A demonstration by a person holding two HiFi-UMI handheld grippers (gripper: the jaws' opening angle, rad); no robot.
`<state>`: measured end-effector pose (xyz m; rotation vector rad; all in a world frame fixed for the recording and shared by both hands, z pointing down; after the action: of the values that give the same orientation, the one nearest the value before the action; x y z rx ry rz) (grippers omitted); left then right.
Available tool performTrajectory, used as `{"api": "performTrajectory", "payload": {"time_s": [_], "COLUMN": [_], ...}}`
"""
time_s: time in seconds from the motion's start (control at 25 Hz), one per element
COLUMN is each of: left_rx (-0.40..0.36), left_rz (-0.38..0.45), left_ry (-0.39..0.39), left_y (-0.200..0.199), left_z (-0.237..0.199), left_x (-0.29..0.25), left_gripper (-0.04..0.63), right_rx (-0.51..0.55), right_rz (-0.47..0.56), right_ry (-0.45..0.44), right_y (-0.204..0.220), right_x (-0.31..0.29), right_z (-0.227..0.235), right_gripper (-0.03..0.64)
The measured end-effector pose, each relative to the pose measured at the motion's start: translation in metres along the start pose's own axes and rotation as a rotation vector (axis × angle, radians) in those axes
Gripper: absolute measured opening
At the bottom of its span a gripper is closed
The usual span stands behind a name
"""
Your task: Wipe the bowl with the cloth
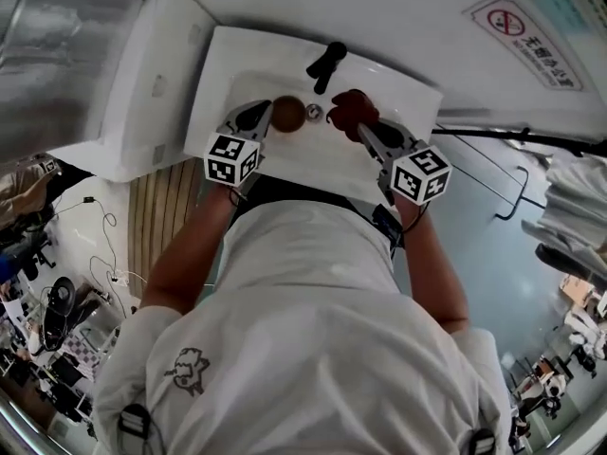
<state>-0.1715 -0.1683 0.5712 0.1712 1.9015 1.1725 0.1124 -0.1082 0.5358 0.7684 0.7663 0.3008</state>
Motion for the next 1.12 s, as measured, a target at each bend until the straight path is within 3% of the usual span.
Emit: {"api": "performTrajectory", "payload": {"time_s": [0.12,0.32,0.52,0.76,1.12], "left_rx": [-0.047,-0.007,0.021,0.032,-0.026], "left_rz": [0.059,0.142,0.208,0.218,0.203], "left_ry": [-0.030,-0.071,-0.037,0.001,0.023], "left_y": [-0.022,-0.047,-0.060,-0.043,-0.004], "left_z": [0.024,0.050,0.075,0.093,0.104], "left_x": [0.030,0.060,0.091,0.140,0.215], "left_gripper": [0.014,0.014,0.014,0.014,0.014], "right_rx": [0.035,0.080,0.158,0.238,0.321], "right_rz": [0.018,0.045,0.041,0.038,0.076], "right_ry": [-0.025,-0.070,-0.134,-0.145,-0.107], "right_y": [-0.005,-0.010,-0.019,-0.017,-0.002], "right_x": [0.013,0.021,0.025,0.030,0.035], "right_z": [-0.006,-0.006,-0.024,-0.057,-0.123], "right_gripper": [0.051,0.051,0.051,0.051,0.051]}}
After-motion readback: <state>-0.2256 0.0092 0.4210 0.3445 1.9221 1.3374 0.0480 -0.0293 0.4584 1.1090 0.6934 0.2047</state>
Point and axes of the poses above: the fingertips, and each gripper's own axes: x backward along the fingers, z to its right, y out of its underside, the point moved 8 cm from there along x, backward along the fingers, and after that the axes turned 6 degrees about -z, right-handed, at the moved point
